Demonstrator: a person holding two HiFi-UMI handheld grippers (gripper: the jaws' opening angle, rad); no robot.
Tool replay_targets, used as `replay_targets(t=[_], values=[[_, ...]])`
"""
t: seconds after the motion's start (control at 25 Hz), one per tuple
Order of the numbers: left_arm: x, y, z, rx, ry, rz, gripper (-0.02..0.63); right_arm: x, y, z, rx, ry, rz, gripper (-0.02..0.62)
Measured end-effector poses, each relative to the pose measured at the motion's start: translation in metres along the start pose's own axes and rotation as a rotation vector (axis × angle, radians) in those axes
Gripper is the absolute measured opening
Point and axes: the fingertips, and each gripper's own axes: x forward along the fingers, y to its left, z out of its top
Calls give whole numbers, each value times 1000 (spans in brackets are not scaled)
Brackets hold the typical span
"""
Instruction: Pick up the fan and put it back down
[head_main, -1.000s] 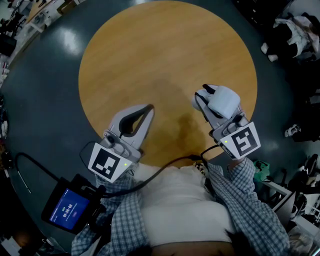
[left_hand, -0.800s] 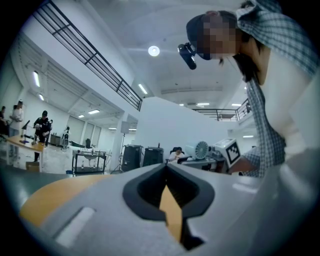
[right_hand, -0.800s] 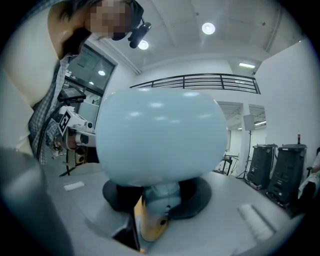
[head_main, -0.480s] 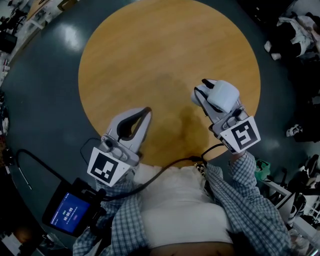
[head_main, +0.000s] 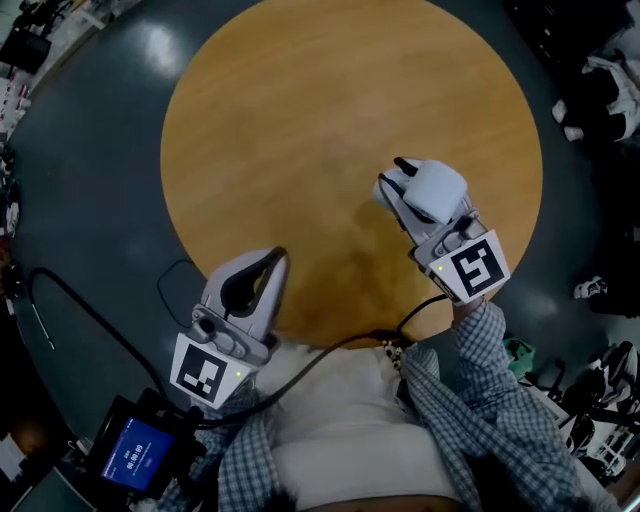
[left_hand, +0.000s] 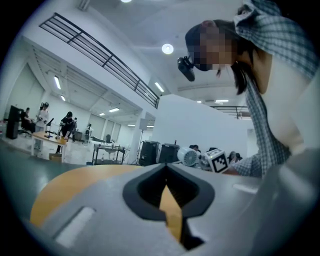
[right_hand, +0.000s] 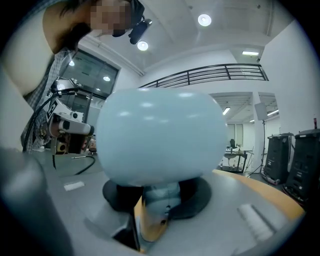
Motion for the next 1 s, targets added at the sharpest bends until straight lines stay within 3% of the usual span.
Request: replay_targets(t=[0.48, 1.0], values=[[-36, 20, -22, -52, 46, 140, -2, 51, 2, -40, 18, -11, 51, 112], [-45, 24, -34, -58, 79, 177, -2, 63, 10, -76, 23, 38, 71, 112]])
